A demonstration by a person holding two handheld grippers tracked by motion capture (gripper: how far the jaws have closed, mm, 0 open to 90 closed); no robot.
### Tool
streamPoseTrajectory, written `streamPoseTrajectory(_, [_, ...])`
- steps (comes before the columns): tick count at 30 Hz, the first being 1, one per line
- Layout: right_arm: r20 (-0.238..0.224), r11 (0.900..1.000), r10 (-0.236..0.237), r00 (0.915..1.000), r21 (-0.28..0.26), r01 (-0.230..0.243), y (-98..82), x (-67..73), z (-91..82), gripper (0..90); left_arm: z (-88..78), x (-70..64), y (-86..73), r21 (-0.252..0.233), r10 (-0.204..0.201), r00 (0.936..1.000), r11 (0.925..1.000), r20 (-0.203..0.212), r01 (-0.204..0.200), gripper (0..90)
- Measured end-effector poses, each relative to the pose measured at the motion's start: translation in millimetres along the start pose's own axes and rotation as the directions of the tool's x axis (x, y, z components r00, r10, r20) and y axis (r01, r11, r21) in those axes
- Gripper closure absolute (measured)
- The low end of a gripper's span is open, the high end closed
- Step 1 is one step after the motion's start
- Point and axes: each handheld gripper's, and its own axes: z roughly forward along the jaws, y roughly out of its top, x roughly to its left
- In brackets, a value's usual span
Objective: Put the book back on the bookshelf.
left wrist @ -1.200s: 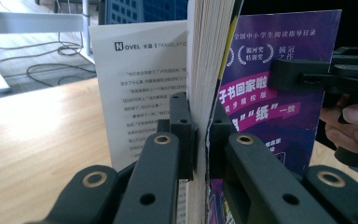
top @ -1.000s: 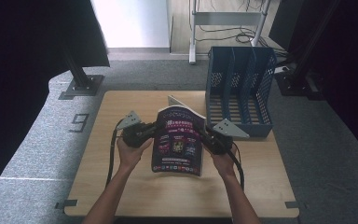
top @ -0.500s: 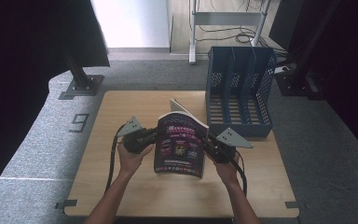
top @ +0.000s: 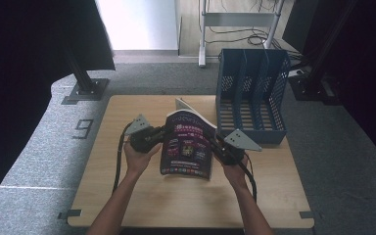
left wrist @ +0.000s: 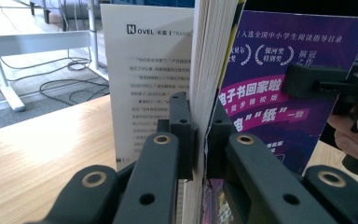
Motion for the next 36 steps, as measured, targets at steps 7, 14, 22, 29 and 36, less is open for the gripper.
streamPoseTrajectory(7, [-0.003, 1.0, -0.015, 0.9999, 0.005, 0.015, -3.1, 4.0, -3.4, 81.7, -8.9, -5.5, -6.8, 0.007, 0.006, 0.9999, 1.0, 0.015, -0.006, 84.9])
streamPoseTrajectory(14, [-0.037, 1.0, -0.023, 0.9991, 0.017, 0.023, -3.5, 10.6, -12.0, 81.5, -17.4, -9.5, -13.0, 0.001, 0.002, 0.9995, 1.0, 0.032, -0.002, 84.1])
streamPoseTrajectory(22, [-0.098, 0.998, -0.027, 0.9948, 0.048, 0.032, -4.2, 10.7, -15.0, 79.7, -23.5, -11.2, -20.0, -0.023, -0.01, 0.9982, 0.9997, 0.059, 0.011, 83.5])
streamPoseTrajectory(29, [-0.112, 0.999, 0.001, 0.9937, 0.052, 0.005, -4.7, 7.2, -10.5, 78.9, -23.7, -11.6, -20.8, -0.025, -0.007, 0.9985, 0.9997, 0.054, 0.008, 83.9])
streamPoseTrajectory(36, [-0.108, 0.996, -0.007, 0.9941, 0.084, 0.016, -4.7, 10.1, -2.8, 77.7, -23.6, -12.9, -21.0, -0.024, -0.012, 0.9984, 0.9996, 0.055, 0.013, 84.1])
